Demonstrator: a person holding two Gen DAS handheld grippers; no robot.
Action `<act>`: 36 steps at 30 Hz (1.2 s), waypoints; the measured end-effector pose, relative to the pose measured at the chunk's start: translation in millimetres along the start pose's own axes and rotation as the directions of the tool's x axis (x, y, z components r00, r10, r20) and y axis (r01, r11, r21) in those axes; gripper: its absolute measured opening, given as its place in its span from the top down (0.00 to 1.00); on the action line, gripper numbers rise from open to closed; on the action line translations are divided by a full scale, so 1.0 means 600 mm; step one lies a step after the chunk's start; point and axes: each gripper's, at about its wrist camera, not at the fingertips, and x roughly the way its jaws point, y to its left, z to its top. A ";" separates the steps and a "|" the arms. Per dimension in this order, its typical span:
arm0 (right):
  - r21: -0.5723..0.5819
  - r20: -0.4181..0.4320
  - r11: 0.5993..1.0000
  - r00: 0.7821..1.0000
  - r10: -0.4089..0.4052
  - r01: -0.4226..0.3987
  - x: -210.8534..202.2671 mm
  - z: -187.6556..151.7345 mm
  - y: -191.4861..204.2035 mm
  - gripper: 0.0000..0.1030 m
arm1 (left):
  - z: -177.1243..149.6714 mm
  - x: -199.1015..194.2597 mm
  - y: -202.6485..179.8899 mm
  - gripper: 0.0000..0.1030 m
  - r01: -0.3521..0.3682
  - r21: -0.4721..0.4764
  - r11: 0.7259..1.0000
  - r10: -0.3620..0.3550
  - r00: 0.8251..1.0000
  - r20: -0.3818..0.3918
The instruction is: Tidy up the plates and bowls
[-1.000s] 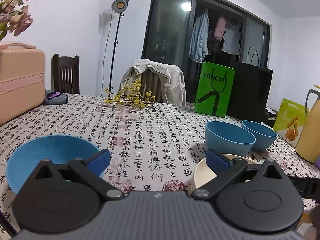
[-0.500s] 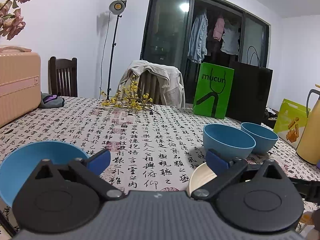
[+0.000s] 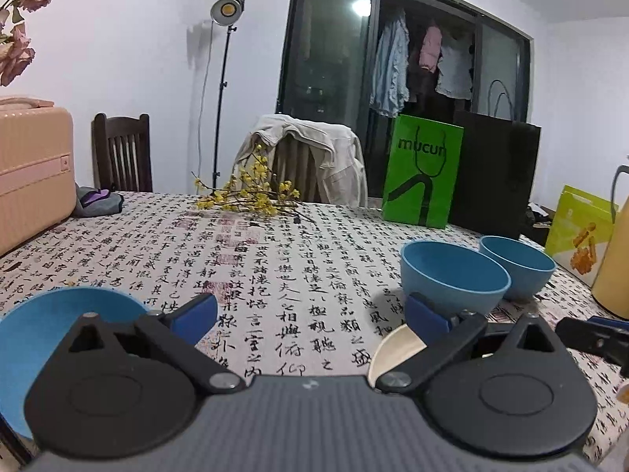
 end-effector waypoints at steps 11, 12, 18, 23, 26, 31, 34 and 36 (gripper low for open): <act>-0.068 -0.045 0.997 0.999 0.028 -0.031 0.064 0.074 -0.052 0.00 | 0.027 0.035 -0.025 0.00 -0.058 -0.060 0.997 0.056 0.998 -0.024; -0.082 -0.054 0.996 0.998 0.031 -0.035 0.072 0.080 -0.052 0.00 | 0.028 0.035 -0.028 0.00 -0.060 -0.060 0.996 0.059 0.998 -0.023; -0.097 -0.095 0.992 0.993 0.067 -0.077 0.099 0.090 -0.055 0.00 | 0.042 0.027 -0.041 0.00 -0.068 -0.045 0.997 0.069 0.998 0.005; -0.072 -0.085 0.994 0.994 0.075 -0.081 0.104 0.080 -0.050 0.00 | 0.055 0.023 -0.046 0.00 -0.049 -0.018 0.999 0.049 0.999 0.006; -0.056 -0.044 0.997 0.998 0.054 -0.056 0.091 0.069 -0.047 0.00 | 0.061 0.020 -0.049 0.00 -0.016 0.019 1.000 0.016 1.000 0.003; -0.008 0.007 1.000 1.000 -0.017 0.017 0.070 0.064 -0.047 0.00 | 0.067 0.024 -0.046 0.00 0.055 0.050 0.997 -0.053 0.998 -0.038; -0.002 0.011 0.999 0.999 -0.047 0.047 0.063 0.067 -0.045 0.00 | 0.068 0.028 -0.040 0.00 0.090 0.031 0.995 -0.088 0.994 -0.069; -0.003 0.007 0.998 0.998 -0.058 0.058 0.059 0.071 -0.043 0.00 | 0.070 0.028 -0.040 0.00 0.092 0.024 0.995 -0.091 0.994 -0.068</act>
